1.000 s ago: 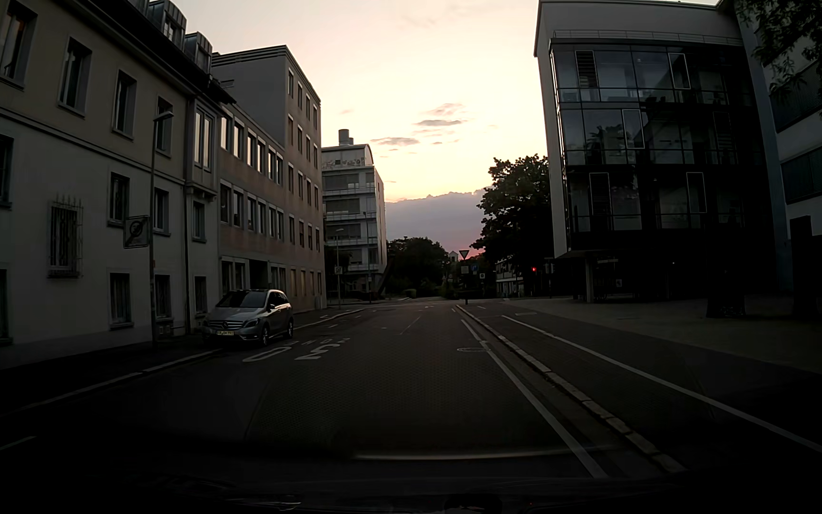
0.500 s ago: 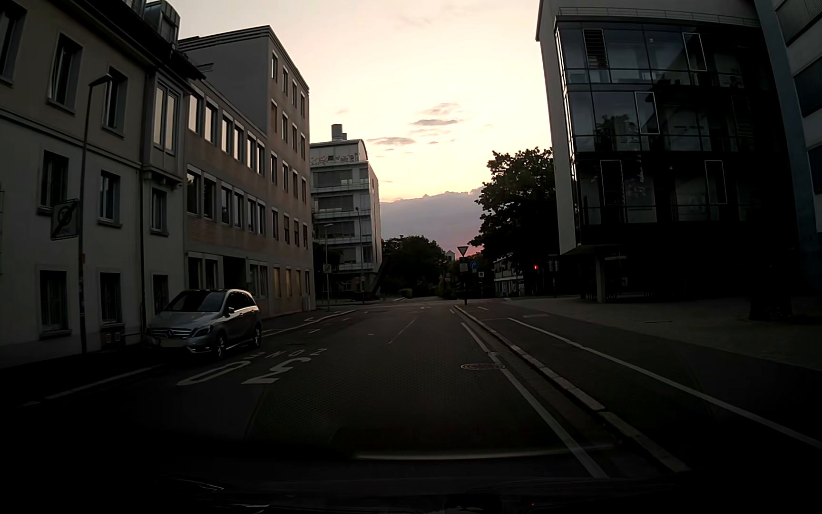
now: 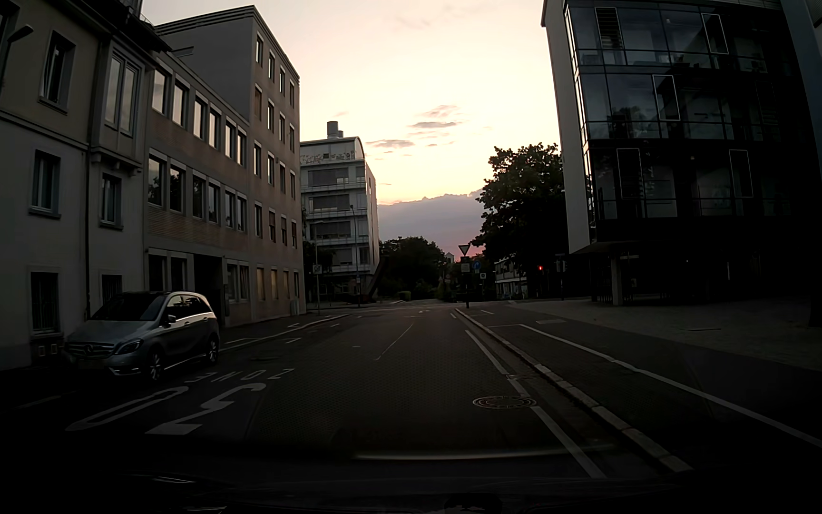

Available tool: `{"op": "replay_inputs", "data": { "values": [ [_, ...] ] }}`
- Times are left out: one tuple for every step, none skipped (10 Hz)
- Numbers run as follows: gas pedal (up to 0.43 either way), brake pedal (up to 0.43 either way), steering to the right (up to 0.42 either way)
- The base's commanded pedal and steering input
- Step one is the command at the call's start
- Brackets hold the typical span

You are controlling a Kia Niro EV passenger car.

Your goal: Follow the waypoints while adhering to traffic rules and regulations

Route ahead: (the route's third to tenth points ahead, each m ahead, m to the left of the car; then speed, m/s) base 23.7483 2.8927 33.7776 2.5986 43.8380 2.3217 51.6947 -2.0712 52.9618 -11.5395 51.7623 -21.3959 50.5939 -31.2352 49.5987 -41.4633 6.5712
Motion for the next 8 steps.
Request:
{"op": "replay_inputs", "data": {
  "values": [
    [0.039,0.000,-0.004],
    [0.039,0.000,0.000],
    [0.039,0.000,0.000],
    [0.039,0.000,0.000],
    [0.039,0.000,0.000],
    [0.039,0.000,0.001],
    [0.039,0.000,0.001],
    [0.039,0.000,0.002]
  ]
}}
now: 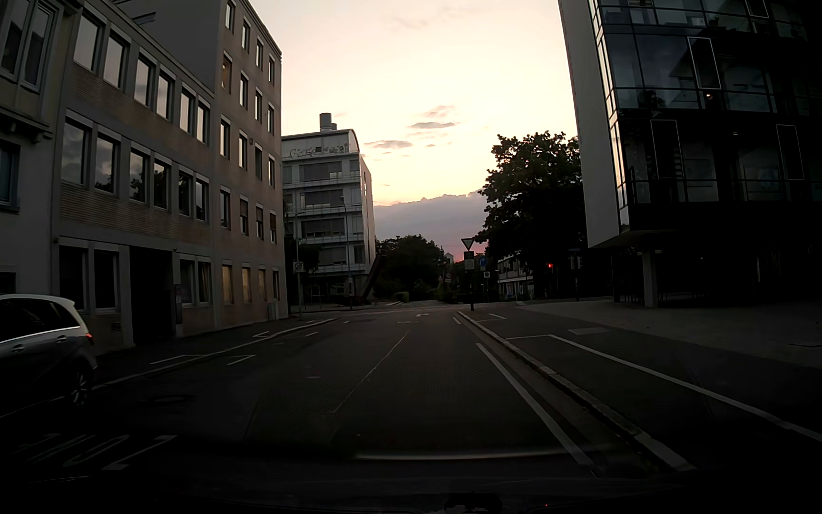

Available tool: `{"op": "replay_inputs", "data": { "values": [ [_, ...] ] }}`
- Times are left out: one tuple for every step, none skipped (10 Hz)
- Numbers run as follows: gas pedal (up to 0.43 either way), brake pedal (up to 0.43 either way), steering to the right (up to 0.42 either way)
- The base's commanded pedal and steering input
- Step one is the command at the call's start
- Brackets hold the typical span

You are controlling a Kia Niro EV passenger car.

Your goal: Follow the waypoints while adhering to traffic rules and regulations

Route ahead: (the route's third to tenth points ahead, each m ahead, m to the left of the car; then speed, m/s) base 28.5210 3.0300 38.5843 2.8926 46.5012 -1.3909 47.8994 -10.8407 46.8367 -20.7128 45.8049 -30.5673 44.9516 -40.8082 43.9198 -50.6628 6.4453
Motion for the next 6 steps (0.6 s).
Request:
{"op": "replay_inputs", "data": {
  "values": [
    [0.039,0.000,0.004],
    [0.039,0.000,0.004],
    [0.039,0.000,0.005],
    [0.039,0.000,0.006],
    [0.039,0.000,0.006],
    [0.039,0.000,0.003]
  ]
}}
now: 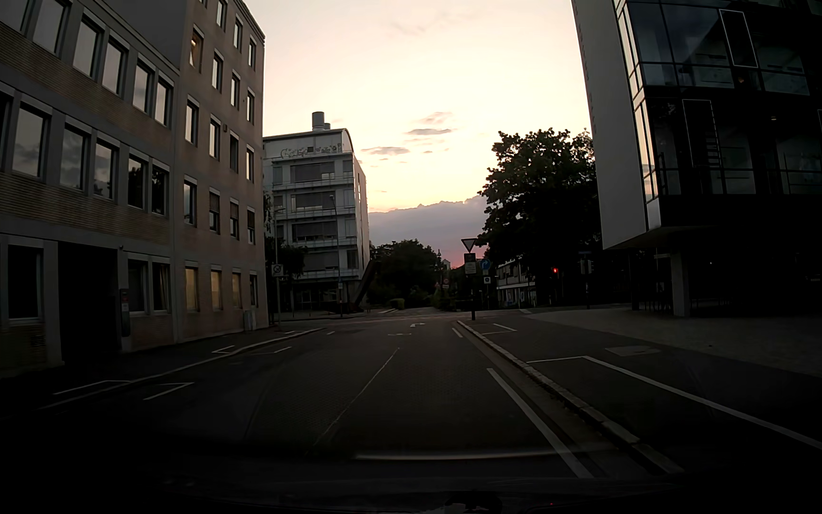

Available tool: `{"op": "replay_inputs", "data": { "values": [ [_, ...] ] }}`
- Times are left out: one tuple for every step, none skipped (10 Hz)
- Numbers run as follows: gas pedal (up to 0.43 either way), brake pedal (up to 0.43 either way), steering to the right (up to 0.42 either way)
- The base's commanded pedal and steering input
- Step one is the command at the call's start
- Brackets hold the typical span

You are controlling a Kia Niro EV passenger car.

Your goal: Follow the waypoints while adhering to traffic rules and regulations

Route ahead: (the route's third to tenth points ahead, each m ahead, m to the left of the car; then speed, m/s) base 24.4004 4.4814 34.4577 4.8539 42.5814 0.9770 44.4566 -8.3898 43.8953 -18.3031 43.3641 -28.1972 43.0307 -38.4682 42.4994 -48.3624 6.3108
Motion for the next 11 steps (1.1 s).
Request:
{"op": "replay_inputs", "data": {
  "values": [
    [0.039,0.000,0.000],
    [0.039,0.000,0.000],
    [0.039,0.000,0.000],
    [0.039,0.000,-0.002],
    [0.039,0.000,-0.010],
    [0.039,0.000,-0.012],
    [0.039,0.000,-0.012],
    [0.039,0.000,-0.008],
    [0.039,0.000,-0.007],
    [0.039,0.000,-0.008],
    [0.039,0.000,-0.008]
  ]
}}
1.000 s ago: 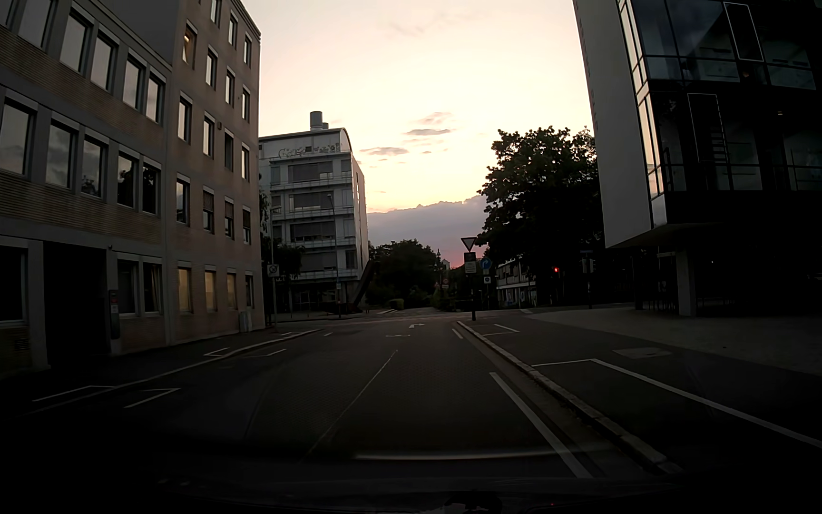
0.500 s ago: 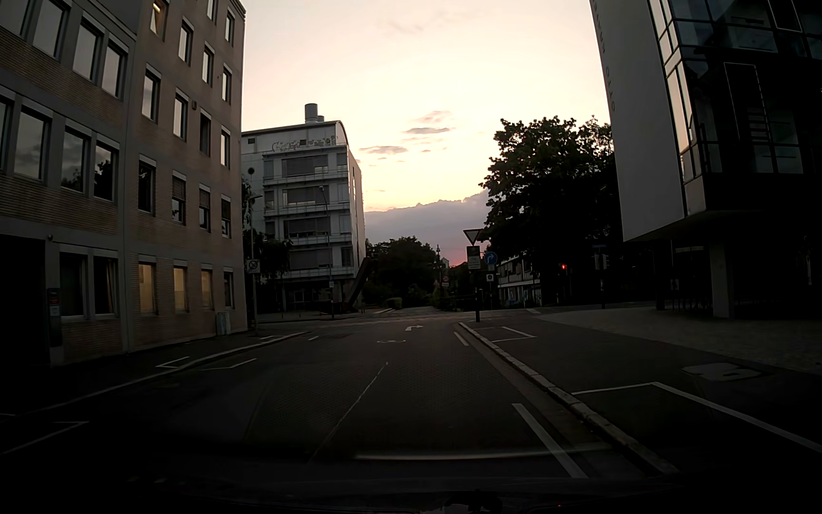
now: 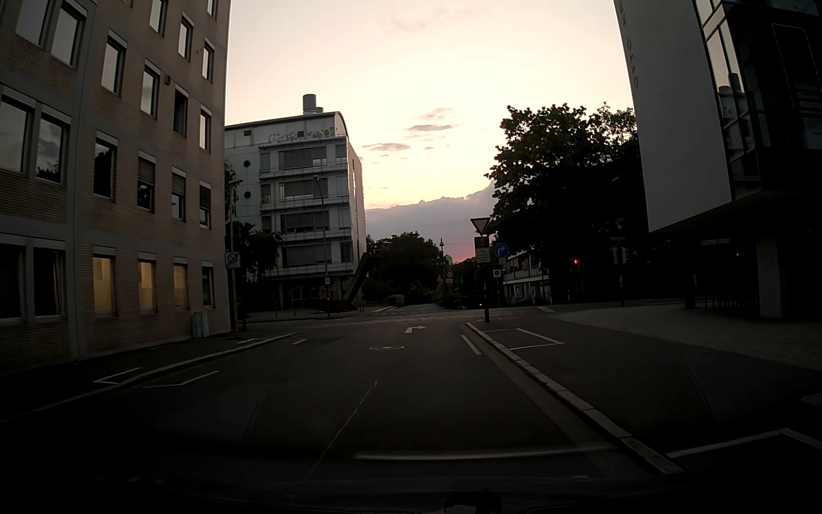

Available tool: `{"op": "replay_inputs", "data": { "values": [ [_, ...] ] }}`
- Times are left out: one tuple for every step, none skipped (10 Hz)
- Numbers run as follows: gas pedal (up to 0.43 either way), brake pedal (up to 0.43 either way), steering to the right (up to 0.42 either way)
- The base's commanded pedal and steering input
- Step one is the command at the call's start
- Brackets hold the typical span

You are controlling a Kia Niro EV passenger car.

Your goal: Follow the waypoints while adhering to traffic rules and regulations

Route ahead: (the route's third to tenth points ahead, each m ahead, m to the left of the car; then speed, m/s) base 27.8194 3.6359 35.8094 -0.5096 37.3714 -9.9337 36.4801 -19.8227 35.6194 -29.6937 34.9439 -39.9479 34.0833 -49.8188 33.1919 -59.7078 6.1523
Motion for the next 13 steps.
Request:
{"op": "replay_inputs", "data": {
  "values": [
    [0.039,0.000,-0.007],
    [0.039,0.000,-0.007],
    [0.039,0.000,-0.006],
    [0.039,0.000,-0.003],
    [0.039,0.000,-0.002],
    [0.039,0.000,-0.002],
    [0.039,0.000,-0.002],
    [0.039,0.000,-0.003],
    [0.039,0.000,-0.003],
    [0.008,0.000,-0.003],
    [0.000,0.000,-0.004],
    [0.000,0.000,-0.005],
    [0.000,0.000,-0.005]
  ]
}}
